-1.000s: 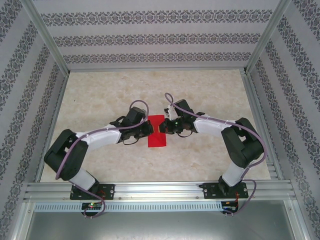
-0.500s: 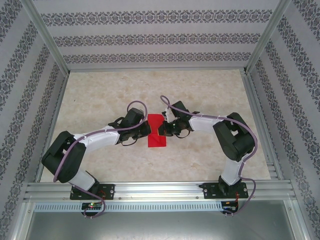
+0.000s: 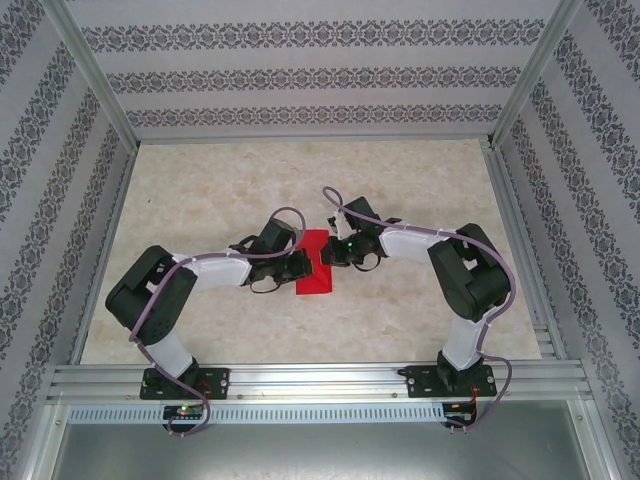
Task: Fold a paper plane with a square sheet of paper (pick it up from the middle)
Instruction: Fold the triangle a second time at the center of the table.
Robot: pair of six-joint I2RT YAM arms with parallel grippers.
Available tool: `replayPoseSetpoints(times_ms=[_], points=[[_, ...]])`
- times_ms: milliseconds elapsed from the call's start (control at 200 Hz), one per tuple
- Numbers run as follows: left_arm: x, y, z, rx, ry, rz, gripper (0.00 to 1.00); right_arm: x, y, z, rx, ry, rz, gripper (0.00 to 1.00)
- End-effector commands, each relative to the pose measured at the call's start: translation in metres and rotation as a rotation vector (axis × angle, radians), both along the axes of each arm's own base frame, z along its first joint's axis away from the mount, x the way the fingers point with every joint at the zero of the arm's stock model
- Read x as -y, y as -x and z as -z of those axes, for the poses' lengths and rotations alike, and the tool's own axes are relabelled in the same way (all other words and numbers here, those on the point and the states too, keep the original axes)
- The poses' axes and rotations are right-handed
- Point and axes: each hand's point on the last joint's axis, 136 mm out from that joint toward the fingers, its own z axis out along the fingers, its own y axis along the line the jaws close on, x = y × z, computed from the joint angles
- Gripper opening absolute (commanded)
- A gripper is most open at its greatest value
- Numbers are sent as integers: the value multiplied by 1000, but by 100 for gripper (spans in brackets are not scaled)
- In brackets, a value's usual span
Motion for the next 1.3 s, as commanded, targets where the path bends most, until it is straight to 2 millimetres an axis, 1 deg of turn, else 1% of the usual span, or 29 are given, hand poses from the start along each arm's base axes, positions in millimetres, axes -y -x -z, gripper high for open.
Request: replayPoseSetpoints(times_ms=[0, 285, 515, 599, 699, 769, 929, 1149, 1299], points=[[21, -10, -21, 65, 71, 47, 3, 8, -9, 4, 23, 37, 22, 2], [26, -12, -13, 48, 68, 58, 3, 13, -15, 10, 28, 65, 42, 2], [26, -13, -14, 55, 69, 57, 3, 12, -15, 12, 22, 64, 41, 3], [27, -13, -18, 66, 79, 58, 3, 12, -15, 12, 21, 64, 40, 3], [30, -15, -32, 111, 124, 61, 2, 13, -15, 13, 19, 66, 40, 3], [29, -15, -35, 123, 122, 60, 2, 14, -16, 15, 17, 73, 44, 3], [28, -13, -22, 88, 104, 59, 2, 16, -16, 17, 13, 84, 52, 3], [25, -11, -4, 41, 66, 52, 2, 18, -19, 12, 25, 81, 65, 3], [24, -10, 4, 18, 46, 48, 2, 17, -19, 11, 27, 77, 62, 3]])
